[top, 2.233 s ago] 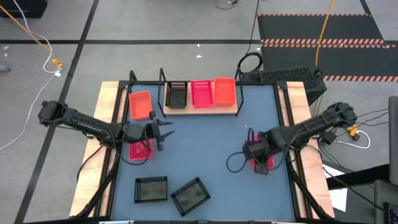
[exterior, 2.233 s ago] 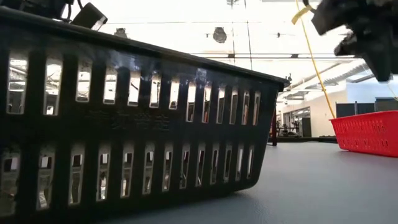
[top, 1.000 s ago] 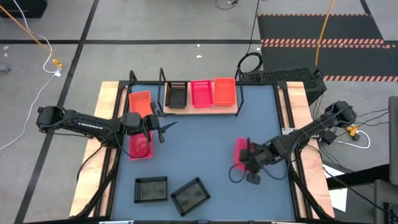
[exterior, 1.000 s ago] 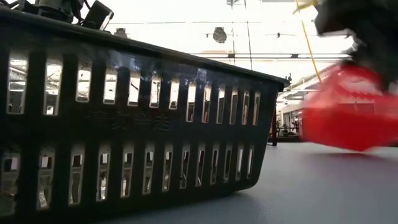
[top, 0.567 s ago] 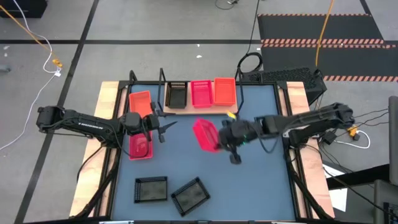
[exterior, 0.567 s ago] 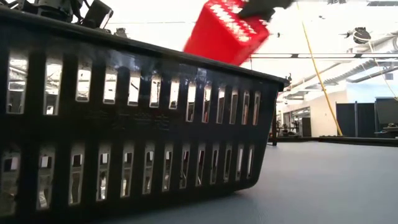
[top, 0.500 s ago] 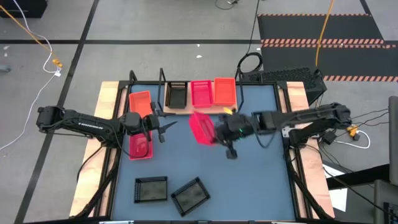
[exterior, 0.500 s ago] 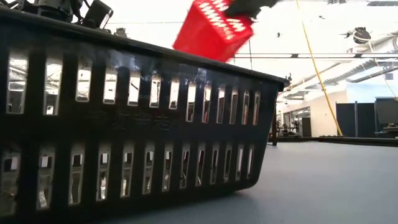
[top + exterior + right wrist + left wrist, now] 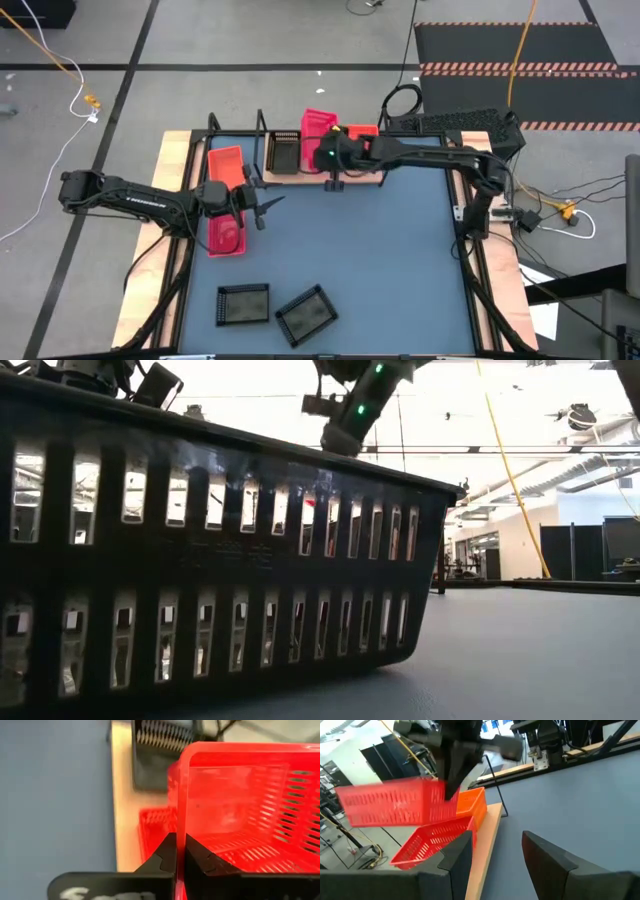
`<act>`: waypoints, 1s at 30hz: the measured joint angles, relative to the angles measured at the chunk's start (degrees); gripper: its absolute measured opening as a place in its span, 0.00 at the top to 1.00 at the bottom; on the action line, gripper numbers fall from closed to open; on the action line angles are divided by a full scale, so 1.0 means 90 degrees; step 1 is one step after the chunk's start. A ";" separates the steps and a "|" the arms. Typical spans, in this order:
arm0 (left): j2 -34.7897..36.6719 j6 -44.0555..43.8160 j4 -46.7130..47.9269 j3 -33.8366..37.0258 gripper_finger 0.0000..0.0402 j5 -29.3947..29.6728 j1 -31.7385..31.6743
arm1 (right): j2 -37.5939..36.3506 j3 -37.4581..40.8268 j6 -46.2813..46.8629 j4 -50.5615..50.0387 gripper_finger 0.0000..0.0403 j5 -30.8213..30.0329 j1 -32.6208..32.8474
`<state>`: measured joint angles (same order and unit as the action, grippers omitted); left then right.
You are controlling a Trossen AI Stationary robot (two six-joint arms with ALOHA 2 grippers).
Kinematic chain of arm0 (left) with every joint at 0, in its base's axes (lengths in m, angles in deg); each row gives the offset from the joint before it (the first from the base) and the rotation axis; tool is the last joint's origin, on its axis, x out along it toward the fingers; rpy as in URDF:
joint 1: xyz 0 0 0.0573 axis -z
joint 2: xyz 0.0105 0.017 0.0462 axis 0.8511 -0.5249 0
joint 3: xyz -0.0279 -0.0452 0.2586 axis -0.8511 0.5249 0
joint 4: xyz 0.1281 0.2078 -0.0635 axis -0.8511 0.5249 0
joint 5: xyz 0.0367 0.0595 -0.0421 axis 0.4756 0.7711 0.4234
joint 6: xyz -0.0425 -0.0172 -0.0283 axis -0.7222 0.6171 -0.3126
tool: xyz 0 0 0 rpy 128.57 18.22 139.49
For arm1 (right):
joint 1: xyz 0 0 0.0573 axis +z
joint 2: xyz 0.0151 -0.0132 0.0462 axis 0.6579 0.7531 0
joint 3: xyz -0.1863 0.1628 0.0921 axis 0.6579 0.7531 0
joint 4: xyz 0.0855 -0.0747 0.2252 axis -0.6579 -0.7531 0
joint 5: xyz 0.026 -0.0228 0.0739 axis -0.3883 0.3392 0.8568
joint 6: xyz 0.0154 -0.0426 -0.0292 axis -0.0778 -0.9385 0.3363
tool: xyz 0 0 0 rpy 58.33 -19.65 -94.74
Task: Stack baskets on shelf by color
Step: Stack the right red bin on the red bin on the shelf
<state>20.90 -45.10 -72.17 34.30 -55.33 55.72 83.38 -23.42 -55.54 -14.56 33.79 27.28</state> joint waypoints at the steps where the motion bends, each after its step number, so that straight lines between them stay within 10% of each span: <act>1: 0.0002 0.0008 0.0030 0.0000 0.56 0.0000 0.0000 | 0.0111 -0.0055 -0.0002 -0.0097 1.00 -0.0014 -0.0073; 30: 0.0002 -0.0077 0.0168 0.0000 0.56 0.0056 -0.0005 | 0.0292 0.0416 -0.0428 -0.0058 0.83 -0.0098 -0.0267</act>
<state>20.92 -45.79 -70.67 34.30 -54.83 55.68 86.01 -19.68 -59.39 -15.09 32.91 24.87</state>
